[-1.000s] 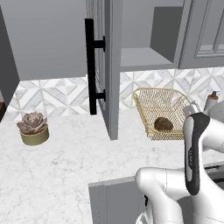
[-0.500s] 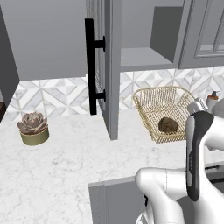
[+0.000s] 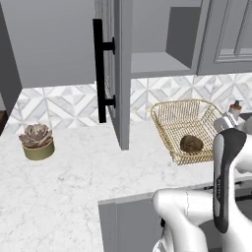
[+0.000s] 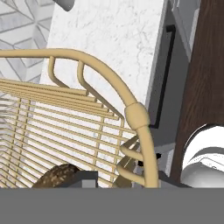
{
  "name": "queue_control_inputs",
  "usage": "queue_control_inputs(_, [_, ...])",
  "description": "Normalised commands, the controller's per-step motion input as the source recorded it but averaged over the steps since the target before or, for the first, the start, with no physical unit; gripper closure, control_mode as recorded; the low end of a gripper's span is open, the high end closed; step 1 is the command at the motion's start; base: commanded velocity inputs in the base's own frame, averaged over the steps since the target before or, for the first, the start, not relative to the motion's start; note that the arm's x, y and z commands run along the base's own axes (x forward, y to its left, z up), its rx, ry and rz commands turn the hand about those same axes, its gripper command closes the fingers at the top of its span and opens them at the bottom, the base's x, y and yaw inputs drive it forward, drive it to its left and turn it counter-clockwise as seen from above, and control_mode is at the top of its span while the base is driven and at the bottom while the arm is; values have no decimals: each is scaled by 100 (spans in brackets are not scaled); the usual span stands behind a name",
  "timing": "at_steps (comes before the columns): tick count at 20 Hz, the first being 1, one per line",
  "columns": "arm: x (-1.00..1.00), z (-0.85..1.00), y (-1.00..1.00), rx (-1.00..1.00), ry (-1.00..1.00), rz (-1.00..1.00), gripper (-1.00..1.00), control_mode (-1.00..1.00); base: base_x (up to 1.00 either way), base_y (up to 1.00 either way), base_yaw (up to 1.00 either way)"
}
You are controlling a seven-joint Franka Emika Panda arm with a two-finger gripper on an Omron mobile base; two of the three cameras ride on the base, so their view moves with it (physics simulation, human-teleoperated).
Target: Open the cabinet, pick up the bread from the cabinet and place it in the basket. Then move the basket to the dining counter.
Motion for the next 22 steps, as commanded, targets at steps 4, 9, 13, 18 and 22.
queue_control_inputs(4, [0,0,0,0,0,0,100,100,-55,-9,-35])
queue_control_inputs(9, [0,0,0,0,0,0,100,100,20,0,-69])
queue_control_inputs(13, [0,0,0,0,0,0,100,100,24,0,-74])
queue_control_inputs(18, [0,0,0,0,0,0,100,100,38,-1,-69])
queue_control_inputs(22, [0,0,0,0,0,0,100,100,43,-1,-66])
